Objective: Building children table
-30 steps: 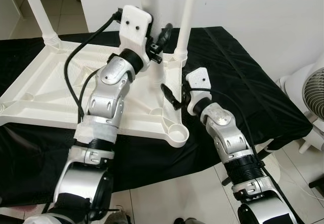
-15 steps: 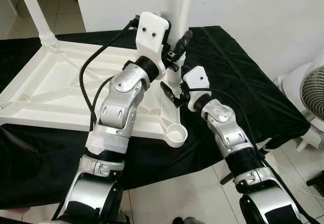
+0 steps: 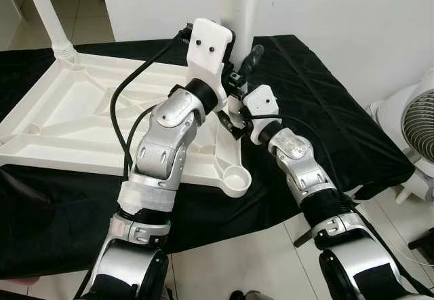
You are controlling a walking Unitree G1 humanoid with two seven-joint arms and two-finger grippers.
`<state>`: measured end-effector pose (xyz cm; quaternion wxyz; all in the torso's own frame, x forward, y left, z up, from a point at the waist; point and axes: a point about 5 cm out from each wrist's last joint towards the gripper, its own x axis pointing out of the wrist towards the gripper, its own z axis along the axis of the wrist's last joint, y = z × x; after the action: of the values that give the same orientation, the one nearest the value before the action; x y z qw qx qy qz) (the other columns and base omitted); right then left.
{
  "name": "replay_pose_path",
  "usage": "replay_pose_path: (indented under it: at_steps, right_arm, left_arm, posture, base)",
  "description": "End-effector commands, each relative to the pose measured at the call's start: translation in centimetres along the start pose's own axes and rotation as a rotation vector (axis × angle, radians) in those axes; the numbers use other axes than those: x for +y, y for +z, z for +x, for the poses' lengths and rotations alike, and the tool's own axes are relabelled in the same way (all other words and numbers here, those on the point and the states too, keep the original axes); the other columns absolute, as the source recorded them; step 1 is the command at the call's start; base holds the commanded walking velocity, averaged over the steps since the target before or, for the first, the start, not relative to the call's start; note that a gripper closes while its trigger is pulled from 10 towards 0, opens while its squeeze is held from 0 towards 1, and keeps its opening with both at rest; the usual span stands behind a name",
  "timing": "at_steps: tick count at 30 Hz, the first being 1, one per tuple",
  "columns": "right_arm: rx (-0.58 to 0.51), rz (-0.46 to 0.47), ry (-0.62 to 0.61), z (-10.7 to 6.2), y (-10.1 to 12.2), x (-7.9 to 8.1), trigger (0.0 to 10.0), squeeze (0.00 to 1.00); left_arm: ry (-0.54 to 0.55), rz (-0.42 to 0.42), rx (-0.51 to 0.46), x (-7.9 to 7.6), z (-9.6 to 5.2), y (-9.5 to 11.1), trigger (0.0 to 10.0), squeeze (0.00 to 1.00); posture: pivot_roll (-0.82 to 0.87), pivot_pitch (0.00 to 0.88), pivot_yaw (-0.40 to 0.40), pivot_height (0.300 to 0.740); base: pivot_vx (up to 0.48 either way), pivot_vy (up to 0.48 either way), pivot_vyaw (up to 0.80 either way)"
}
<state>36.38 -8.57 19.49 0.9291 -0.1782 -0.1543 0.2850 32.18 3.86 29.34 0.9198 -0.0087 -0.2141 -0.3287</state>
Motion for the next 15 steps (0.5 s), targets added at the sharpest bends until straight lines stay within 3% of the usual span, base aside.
replay_pose_path:
  at_steps: [1, 3, 4, 8, 9, 15]
  right_arm:
    - [-0.003, -0.006, 0.002, 0.08, -0.05, 0.05, 4.4, 0.00]
    - [-0.004, -0.017, 0.006, 0.11, -0.13, 0.17, 3.9, 0.00]
    - [-0.006, -0.019, 0.008, 0.16, -0.14, 0.21, 0.6, 0.00]
    - [-0.008, -0.020, 0.009, 0.20, -0.14, 0.22, 0.6, 0.00]
    - [-0.014, -0.022, 0.011, 0.27, -0.08, 0.25, 0.0, 0.00]
    - [-0.018, -0.038, -0.006, 0.43, 0.00, 0.17, 0.0, 0.00]
  left_arm:
    - [0.114, 0.002, -0.014, 0.25, -0.04, 0.50, 10.0, 0.00]
    - [0.110, -0.002, -0.017, 0.08, 0.00, 0.66, 10.0, 0.00]
    - [0.109, -0.003, -0.018, 0.01, 0.02, 0.73, 10.0, 0.00]
    - [0.108, -0.004, -0.019, -0.03, 0.02, 0.78, 10.0, 0.00]
    - [0.104, -0.005, -0.019, -0.13, 0.02, 0.80, 10.0, 0.00]
    - [0.089, 0.004, -0.011, -0.59, 0.02, 0.62, 10.0, 0.00]
  posture:
    - [0.11, 0.055, -0.050, 0.740]
    - [0.11, 0.055, -0.050, 0.740]
    - [0.12, 0.052, -0.048, 0.740]
    - [0.12, 0.052, -0.048, 0.740]
    - [0.12, 0.049, -0.047, 0.740]
    - [0.12, 0.046, -0.046, 0.740]
  base:
    - [0.000, 0.000, 0.00]
    - [0.000, 0.000, 0.00]
    - [0.000, 0.000, 0.00]
    - [0.000, 0.000, 0.00]
    - [0.000, 0.000, 0.00]
    - [0.000, 0.000, 0.00]
